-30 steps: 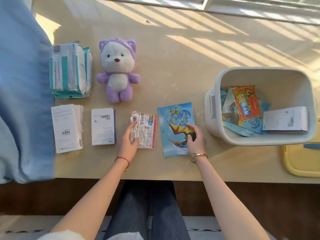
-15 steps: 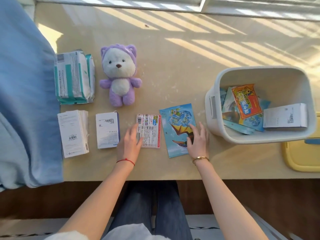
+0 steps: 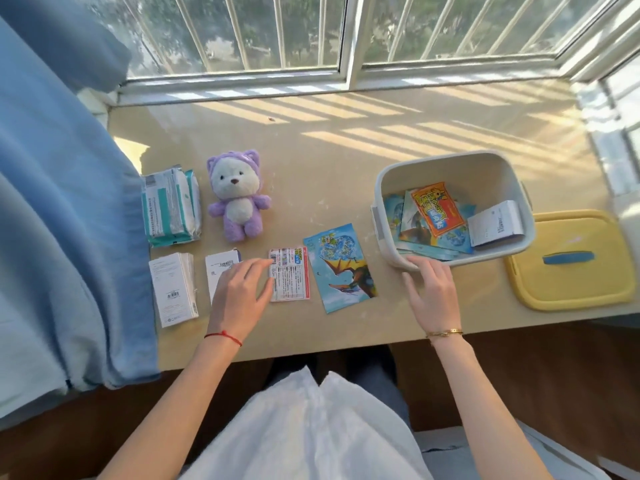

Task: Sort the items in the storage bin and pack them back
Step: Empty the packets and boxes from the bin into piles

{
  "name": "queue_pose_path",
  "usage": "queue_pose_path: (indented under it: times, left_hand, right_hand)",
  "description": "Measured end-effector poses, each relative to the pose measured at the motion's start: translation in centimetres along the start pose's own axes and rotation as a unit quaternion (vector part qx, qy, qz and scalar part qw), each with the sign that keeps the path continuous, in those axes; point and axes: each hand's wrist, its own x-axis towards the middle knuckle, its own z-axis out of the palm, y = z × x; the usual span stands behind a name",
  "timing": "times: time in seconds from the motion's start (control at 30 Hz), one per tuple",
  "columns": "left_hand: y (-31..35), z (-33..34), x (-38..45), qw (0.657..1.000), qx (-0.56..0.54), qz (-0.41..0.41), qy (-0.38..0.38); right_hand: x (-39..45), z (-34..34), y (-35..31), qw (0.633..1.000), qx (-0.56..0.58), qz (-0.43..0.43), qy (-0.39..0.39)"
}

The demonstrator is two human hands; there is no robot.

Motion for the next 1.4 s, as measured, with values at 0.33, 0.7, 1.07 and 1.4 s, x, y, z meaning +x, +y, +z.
queue_pose_path:
  times: [0.33,0.7,1.07,1.4]
  left_hand:
    - [14.2,2.5,2.6,0.997,-0.027,-0.009,0.070]
    - [27.5,9.7,4.8,0.986,-0.068,-0.103,0.112]
    - [28.3,15.9,14.3,0.980,-0.117,-0.158,0.020]
    - [23.8,26.3,19.8,0.945,-0.146,-0.270,-0.115]
  right_hand:
    - [5.2,-9.9,11.7,0.999,0.004,0.036,-0.032]
    - [12.0,-12.0,20.1,0.991,0.035,-0.014,-0.128]
    - [19.3,-5.4,21.3,0.976,0.066,0.059,-0.199]
    - [23.4,3.1,23.6,0.943,0.023,0.135,-0.304]
